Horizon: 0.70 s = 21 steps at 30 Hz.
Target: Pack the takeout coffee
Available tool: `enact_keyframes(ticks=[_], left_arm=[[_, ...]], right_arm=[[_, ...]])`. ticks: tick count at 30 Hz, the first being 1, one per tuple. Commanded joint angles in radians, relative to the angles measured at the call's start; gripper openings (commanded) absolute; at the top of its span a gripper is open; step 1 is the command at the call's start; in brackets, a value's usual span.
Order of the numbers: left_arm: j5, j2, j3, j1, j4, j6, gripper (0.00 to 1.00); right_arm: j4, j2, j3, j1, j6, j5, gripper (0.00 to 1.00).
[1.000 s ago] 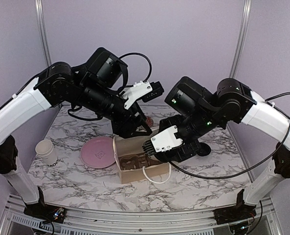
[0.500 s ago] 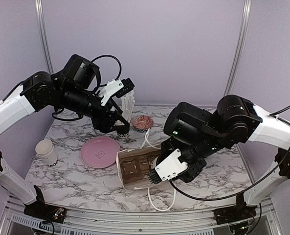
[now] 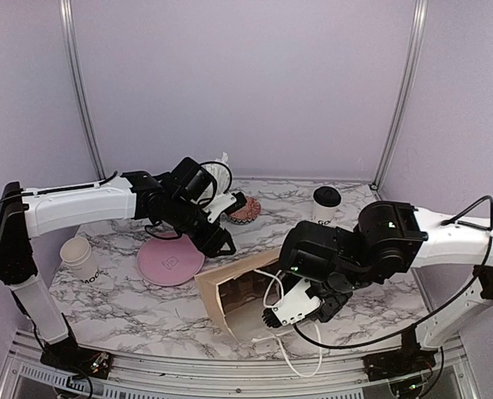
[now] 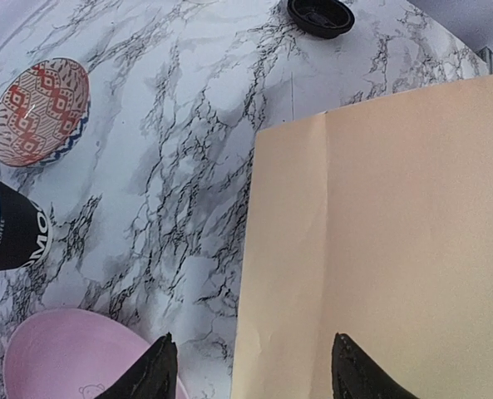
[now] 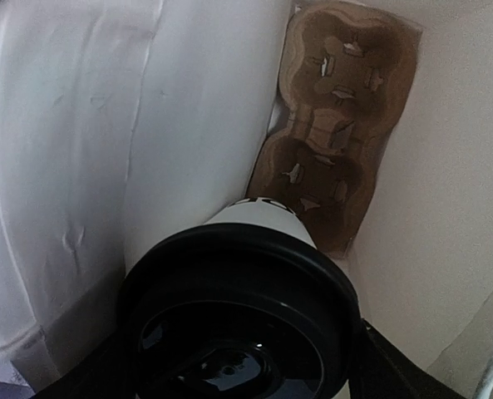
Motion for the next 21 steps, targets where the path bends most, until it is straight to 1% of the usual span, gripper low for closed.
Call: enact_keyframes(ticks=[1,8,14,21], left_arm=[[0.093,0.025,0.010,0.001,0.110,-0.031,0.64],[0.105,0.051,-0.003,0.001,0.129,-0.024,0.64],[0.114,0.076,-0.005,0.001,0.131,-0.026,0.64],[0.117,0.083,-0.005,0.002,0.131,-0.015,0.64]], right_arm=[[0.135,-0.040,-0.019,0.007,0.004,0.077,0.49],[0.261,-0.067,-0.069,0.008,-0.034,0.091,0.47],[0.361,-0.091,-0.162,0.008,-0.065,0.089,0.47],[0.436,-0.098,-0.213,-0.014,-0.078,0.084,0.47]])
